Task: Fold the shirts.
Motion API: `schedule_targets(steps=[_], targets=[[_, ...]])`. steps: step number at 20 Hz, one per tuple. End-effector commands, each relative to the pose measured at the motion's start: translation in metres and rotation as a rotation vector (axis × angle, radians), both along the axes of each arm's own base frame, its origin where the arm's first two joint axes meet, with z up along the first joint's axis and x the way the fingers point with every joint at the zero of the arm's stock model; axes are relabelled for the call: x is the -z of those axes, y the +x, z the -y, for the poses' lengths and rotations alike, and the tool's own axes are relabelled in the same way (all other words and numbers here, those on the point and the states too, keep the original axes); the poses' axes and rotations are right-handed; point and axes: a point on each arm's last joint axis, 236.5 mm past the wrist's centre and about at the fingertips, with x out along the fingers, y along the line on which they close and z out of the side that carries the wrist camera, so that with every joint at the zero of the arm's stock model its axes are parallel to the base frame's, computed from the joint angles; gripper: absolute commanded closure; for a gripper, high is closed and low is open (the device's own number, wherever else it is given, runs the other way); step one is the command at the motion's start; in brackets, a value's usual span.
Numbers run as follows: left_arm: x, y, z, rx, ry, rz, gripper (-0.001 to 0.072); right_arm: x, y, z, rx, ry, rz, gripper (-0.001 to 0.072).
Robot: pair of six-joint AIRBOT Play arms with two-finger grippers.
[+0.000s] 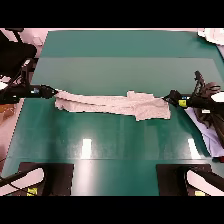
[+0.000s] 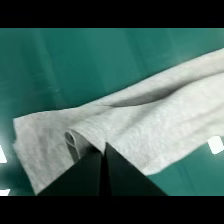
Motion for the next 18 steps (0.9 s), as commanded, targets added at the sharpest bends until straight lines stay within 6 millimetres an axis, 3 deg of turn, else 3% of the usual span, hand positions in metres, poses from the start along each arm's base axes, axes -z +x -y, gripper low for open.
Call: schedule_targets(steps=[1,6,11,13,15,16,18], targets=[[0.031,0.004,-0.015,-0.011,0.09,-0.044,0.0682,0.024,0.001,0.008,0.008,-0.002,-0.054,0.0699],[0.054,-0.016,-0.035,0.03,0.224,-0.132,0.0682,0.048,-0.006,0.006,-0.025,0.009,-0.123,0.0699],[0.055,-0.016,-0.038,0.031,0.237,-0.128,0.0673,0.05,-0.009,0.003,-0.045,0.012,-0.132,0.0698],[0.053,-0.013,-0.038,0.02,0.236,-0.119,0.0133,0.041,-0.007,0.004,-0.066,-0.008,-0.091,0.0664],[0.05,-0.011,-0.039,0.02,0.236,-0.113,0.0103,0.028,-0.005,0.005,-0.078,-0.029,-0.041,0.0367],[0.047,-0.009,-0.038,0.013,0.229,-0.11,0.0102,0.022,-0.005,0.005,-0.079,-0.036,-0.02,0.0307],[0.034,-0.005,-0.034,-0.007,0.186,-0.111,0.002,0.006,-0.005,0.01,-0.074,-0.046,0.023,0.0305]])
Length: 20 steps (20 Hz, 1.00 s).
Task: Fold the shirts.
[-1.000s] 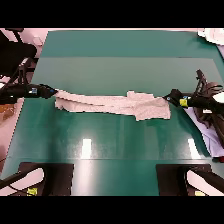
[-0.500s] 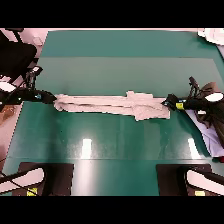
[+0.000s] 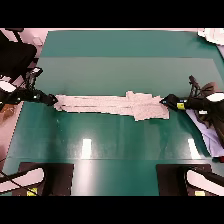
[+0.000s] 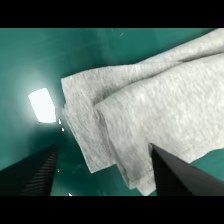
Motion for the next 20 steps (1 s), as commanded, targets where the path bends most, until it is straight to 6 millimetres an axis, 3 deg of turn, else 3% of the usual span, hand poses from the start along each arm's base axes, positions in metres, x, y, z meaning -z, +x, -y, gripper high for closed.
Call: schedule_targets(steps=[1,4,5,6,7,8,9,12,15,17,20], targets=[[-0.02,0.005,0.01,-0.006,-0.064,-0.001,0.0024,-0.025,-0.001,0.008,0.0,-0.017,0.071,0.0305],[-0.054,0.007,0.037,0.043,-0.185,0.008,0.0023,-0.047,-0.011,0.028,0.036,-0.008,0.093,0.0276],[-0.07,0.008,0.05,0.065,-0.242,0.033,0.0025,-0.051,-0.017,0.037,0.046,-0.006,0.088,0.0174],[-0.086,0.01,0.062,0.097,-0.287,0.081,0.008,-0.053,-0.023,0.043,0.048,0.005,0.076,0.0154],[-0.1,0.011,0.075,0.133,-0.309,0.124,0.0281,-0.051,-0.031,0.049,0.044,0.022,0.055,0.0116],[-0.107,0.007,0.09,0.191,-0.31,0.147,0.0617,-0.047,-0.038,0.052,0.037,0.041,0.024,0.0112],[-0.108,0.002,0.107,0.248,-0.311,0.145,0.0682,-0.04,-0.044,0.055,0.029,0.066,-0.012,0.0088],[-0.1,-0.015,0.171,0.389,-0.313,0.107,0.0683,-0.019,-0.054,0.056,-0.013,0.122,-0.092,0.0083],[-0.078,-0.003,0.225,0.411,-0.254,0.135,0.0682,0.002,-0.055,0.049,-0.069,0.142,-0.132,0.0055],[-0.05,-0.001,0.249,0.392,-0.255,0.085,0.0682,0.011,-0.054,0.044,-0.114,0.154,-0.153,0.0016],[0.005,-0.024,0.275,0.416,-0.272,-0.095,0.0682,0.006,-0.036,0.04,-0.18,0.148,-0.141,0.0]])
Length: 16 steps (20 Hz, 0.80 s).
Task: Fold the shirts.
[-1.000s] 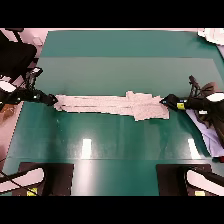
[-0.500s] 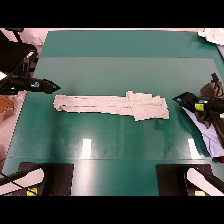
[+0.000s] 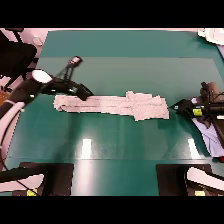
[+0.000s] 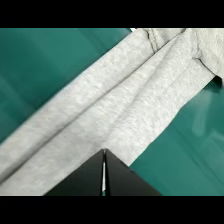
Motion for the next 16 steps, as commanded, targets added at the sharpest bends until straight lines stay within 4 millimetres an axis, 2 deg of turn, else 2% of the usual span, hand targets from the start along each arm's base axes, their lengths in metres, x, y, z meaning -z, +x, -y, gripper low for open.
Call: schedule_targets(steps=[1,4,6,12,16], targets=[[0.056,-0.022,0.035,0.029,0.033,-0.156,0.0682,-0.003,0.016,-0.004,-0.081,0.007,0.013,0.0],[0.085,-0.03,0.046,0.014,0.051,-0.236,0.0682,-0.005,0.029,0.007,-0.102,-0.02,0.014,0.0],[0.093,-0.032,0.049,0.005,0.057,-0.252,0.0682,-0.001,0.027,0.011,-0.117,-0.018,-0.008,0.0],[0.096,-0.028,0.045,-0.01,0.072,-0.245,0.0682,0.024,0.016,0.003,-0.136,0.024,-0.08,-0.0005],[0.096,-0.028,0.045,-0.009,0.073,-0.245,0.0682,0.037,0.018,0.005,-0.122,0.033,-0.104,-0.0005]])
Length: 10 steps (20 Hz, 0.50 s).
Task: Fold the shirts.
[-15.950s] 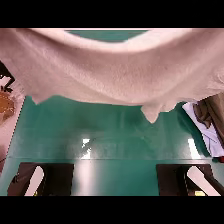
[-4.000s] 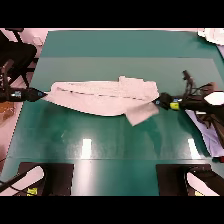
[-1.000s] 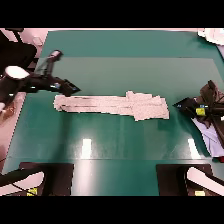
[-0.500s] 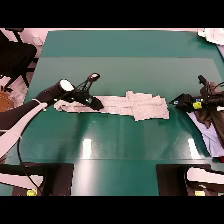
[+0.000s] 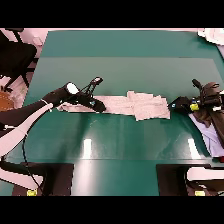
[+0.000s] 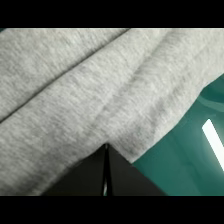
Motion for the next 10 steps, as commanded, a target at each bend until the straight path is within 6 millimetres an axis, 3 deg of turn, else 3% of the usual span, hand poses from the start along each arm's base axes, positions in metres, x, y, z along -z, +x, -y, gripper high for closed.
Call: schedule_targets(steps=[1,4,10], targets=[[0.002,0.0,-0.001,0.002,0.008,0.002,0.0682,0.011,0.002,0.002,0.011,-0.002,-0.016,-0.0004],[0.002,0.0,-0.001,0.003,0.008,0.001,0.0682,0.015,0.006,-0.002,0.003,-0.02,-0.002,-0.0004],[0.002,-0.001,-0.001,0.004,0.008,-0.001,0.0682,0.019,0.01,-0.038,-0.096,-0.044,0.029,-0.0004]])
